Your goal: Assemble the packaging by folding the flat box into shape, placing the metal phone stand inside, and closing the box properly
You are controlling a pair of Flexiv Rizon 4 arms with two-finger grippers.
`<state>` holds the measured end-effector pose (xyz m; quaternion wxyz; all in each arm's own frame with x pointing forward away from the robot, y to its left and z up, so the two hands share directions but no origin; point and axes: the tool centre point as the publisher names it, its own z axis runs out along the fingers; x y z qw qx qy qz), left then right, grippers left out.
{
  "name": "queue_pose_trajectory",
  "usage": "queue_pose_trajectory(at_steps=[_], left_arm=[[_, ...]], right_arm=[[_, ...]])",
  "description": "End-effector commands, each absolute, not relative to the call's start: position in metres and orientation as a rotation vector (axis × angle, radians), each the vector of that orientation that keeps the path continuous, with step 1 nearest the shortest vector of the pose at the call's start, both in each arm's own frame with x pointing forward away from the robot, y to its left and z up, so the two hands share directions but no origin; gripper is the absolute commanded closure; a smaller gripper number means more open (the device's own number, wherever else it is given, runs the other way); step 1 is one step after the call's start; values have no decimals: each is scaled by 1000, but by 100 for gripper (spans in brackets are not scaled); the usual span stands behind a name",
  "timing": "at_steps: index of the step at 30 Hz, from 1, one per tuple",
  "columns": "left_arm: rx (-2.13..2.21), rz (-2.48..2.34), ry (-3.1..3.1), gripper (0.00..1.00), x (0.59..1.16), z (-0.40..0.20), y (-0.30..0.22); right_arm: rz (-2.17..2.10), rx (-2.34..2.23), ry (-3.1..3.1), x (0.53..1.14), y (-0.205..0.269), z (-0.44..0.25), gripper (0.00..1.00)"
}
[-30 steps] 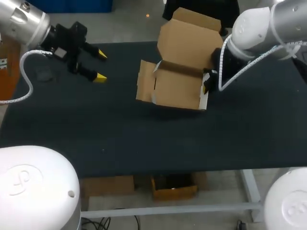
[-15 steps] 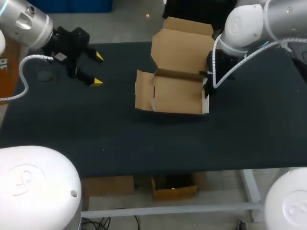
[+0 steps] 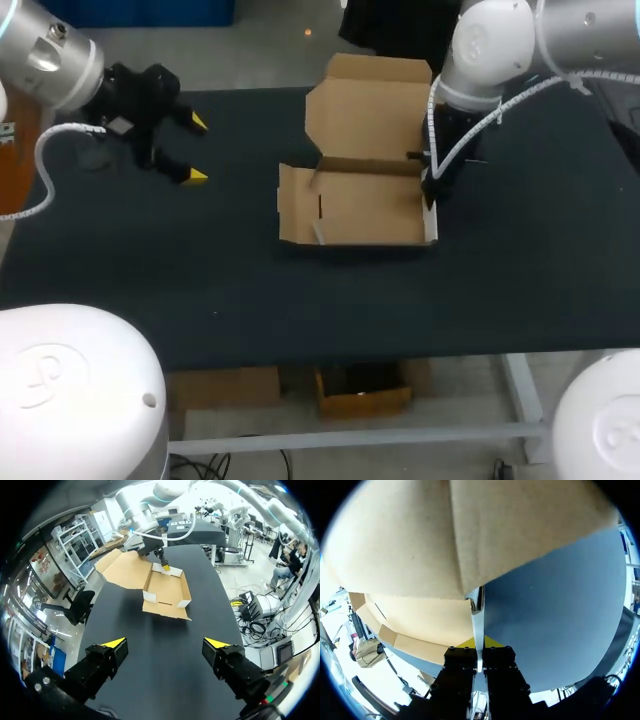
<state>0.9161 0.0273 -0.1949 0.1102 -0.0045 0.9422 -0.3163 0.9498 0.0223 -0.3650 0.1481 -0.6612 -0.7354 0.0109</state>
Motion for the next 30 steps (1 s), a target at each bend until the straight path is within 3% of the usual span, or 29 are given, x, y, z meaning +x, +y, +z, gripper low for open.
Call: queue_pose_trajectory(at_steps=[1,30], left_arm=[[-1,-934,2767,0,916,-198,29],[56,-901,2825,0,913,-224,13]], right_arm=[[140,-1859,-2083,953,27,-370,100],[319,-1806,-1982,943,38,-387,100]])
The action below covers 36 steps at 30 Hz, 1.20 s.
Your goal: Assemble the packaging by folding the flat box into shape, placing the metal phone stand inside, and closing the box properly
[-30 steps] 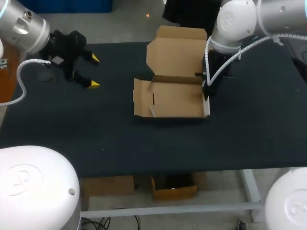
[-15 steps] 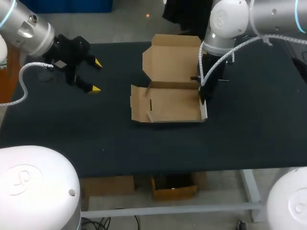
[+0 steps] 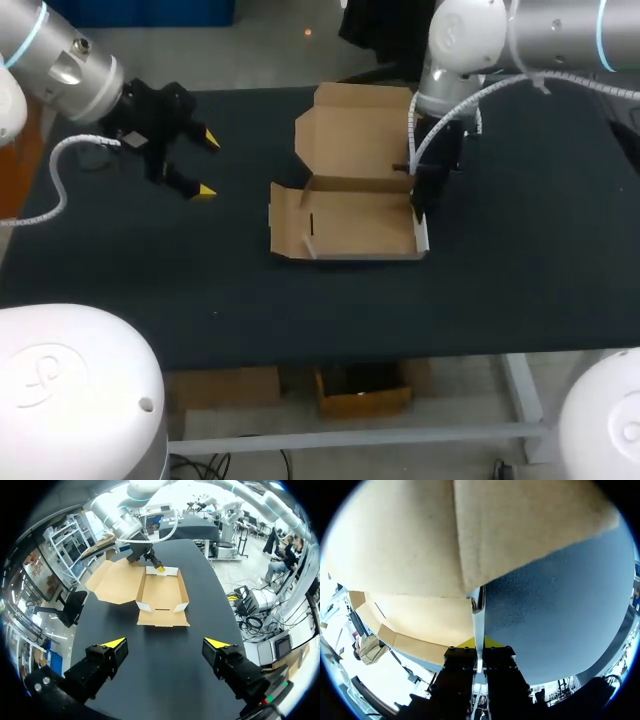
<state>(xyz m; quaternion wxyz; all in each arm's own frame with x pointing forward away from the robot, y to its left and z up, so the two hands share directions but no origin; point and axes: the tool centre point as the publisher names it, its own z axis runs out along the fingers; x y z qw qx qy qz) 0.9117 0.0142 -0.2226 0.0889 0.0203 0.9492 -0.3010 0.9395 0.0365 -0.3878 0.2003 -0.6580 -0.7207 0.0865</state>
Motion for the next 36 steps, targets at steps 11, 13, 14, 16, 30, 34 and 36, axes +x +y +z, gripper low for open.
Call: queue_pose_trajectory(at_steps=[11,13,14,16,30,34,36], left_arm=[[47,-912,2822,0,913,-224,13],[47,-912,2822,0,913,-224,13],[47,-912,2822,0,913,-224,13],[47,-912,2822,0,913,-224,13],[47,-912,2822,0,913,-224,13],[47,-912,2822,0,913,-224,13],[47,-912,2822,0,913,-224,13]], right_arm=[[332,-1808,-1980,940,37,-384,100],[332,-1808,-1980,940,37,-384,100],[332,-1808,-1980,940,37,-384,100],[332,-1808,-1980,940,37,-384,100],[367,-1817,-1962,939,42,-386,100],[467,-1835,-1917,935,52,-385,100],[500,-1840,-1900,930,53,-382,100]])
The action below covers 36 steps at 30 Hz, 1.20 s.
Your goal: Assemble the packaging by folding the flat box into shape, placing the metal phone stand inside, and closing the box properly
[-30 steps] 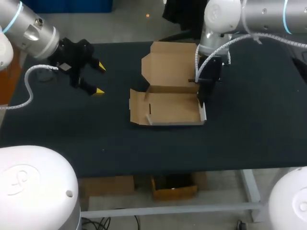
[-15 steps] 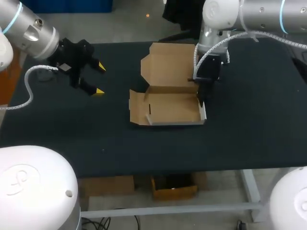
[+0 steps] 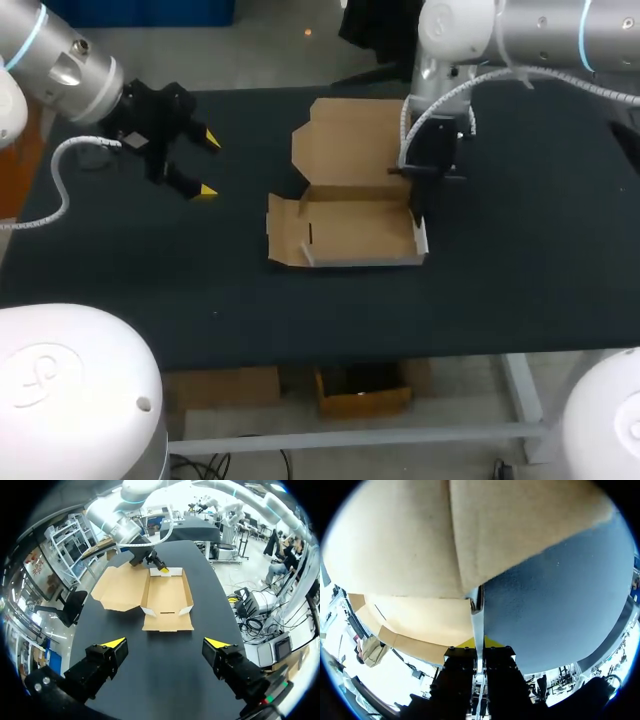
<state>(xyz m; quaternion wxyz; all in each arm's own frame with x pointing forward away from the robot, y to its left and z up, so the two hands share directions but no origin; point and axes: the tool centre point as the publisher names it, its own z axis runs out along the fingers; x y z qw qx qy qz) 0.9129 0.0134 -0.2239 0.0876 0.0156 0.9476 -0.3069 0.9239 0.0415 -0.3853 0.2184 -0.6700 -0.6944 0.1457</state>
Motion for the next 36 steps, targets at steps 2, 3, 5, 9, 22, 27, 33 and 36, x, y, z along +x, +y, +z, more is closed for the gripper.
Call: queue_pose_trajectory(at_steps=[2,3,5,9,22,27,33,36], left_arm=[[47,-912,2822,0,913,-224,13],[47,-912,2822,0,913,-224,13],[47,-912,2822,0,913,-224,13],[47,-912,2822,0,913,-224,13],[47,-912,2822,0,913,-224,13],[47,-912,2822,0,913,-224,13],[47,-912,2822,0,913,-224,13],[47,-912,2822,0,913,-224,13]], right_arm=[[521,-1833,-1896,924,54,-379,100],[536,-1847,-1886,922,54,-379,100],[561,-1837,-1886,917,55,-381,100],[597,-1836,-1864,911,54,-387,100],[610,-1816,-1834,888,46,-393,100],[587,-1828,-1845,886,44,-394,100],[542,-1853,-1879,884,43,-394,100],[539,-1856,-1888,884,44,-394,100]])
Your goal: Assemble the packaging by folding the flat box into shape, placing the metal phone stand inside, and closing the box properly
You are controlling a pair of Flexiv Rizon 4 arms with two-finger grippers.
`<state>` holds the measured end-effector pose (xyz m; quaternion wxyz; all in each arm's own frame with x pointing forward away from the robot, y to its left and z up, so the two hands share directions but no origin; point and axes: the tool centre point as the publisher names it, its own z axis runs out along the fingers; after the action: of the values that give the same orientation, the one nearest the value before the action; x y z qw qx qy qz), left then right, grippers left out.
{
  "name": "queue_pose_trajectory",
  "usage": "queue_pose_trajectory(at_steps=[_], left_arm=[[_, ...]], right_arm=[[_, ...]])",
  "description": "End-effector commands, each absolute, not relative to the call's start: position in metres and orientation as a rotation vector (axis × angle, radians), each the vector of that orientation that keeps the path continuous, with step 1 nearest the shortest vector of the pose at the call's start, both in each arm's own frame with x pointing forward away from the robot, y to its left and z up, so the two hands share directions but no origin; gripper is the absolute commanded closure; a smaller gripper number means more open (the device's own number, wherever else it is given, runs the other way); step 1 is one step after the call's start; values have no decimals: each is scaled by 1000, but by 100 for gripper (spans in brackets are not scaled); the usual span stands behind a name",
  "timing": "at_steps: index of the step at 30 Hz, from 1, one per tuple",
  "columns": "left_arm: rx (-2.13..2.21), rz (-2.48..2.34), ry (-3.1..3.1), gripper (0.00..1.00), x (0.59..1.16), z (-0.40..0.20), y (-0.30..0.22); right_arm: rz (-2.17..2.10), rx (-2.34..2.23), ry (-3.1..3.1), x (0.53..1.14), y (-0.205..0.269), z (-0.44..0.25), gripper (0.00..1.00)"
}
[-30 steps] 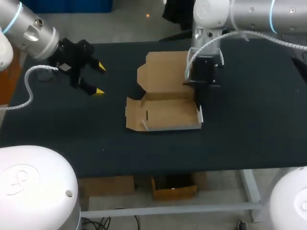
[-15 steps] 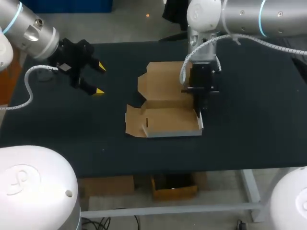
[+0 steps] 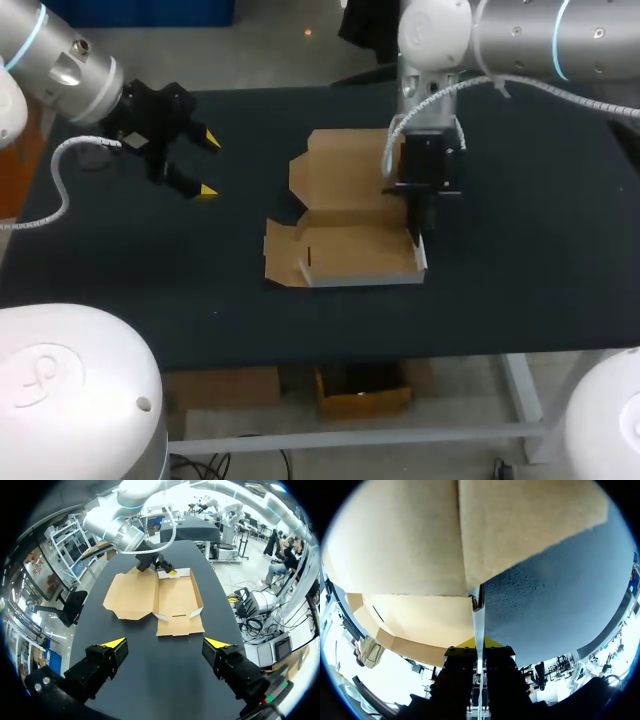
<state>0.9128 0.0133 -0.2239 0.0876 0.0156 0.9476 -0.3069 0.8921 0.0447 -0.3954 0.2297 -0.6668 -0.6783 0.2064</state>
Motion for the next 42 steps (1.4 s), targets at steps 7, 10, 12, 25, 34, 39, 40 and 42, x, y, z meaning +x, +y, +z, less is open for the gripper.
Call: queue_pose_trajectory(at_steps=[7,10,12,25,34,39,40,42], left_arm=[[47,-912,2822,0,913,-224,13],[47,-912,2822,0,913,-224,13],[47,-912,2822,0,913,-224,13],[47,-912,2822,0,913,-224,13],[47,-912,2822,0,913,-224,13],[47,-912,2822,0,913,-224,13],[47,-912,2822,0,913,-224,13],[47,-912,2822,0,913,-224,13]], right_arm=[[510,-1867,-1907,884,44,-396,97],[506,-1867,-1911,886,45,-397,95],[500,-1866,-1913,888,44,-398,93],[457,-1898,-1929,891,45,-400,90],[381,-1939,-1958,888,45,-404,87],[325,-1986,-1956,887,44,-405,87],[322,-1990,-1955,886,44,-405,87],[300,-2013,-1952,886,44,-405,89]])
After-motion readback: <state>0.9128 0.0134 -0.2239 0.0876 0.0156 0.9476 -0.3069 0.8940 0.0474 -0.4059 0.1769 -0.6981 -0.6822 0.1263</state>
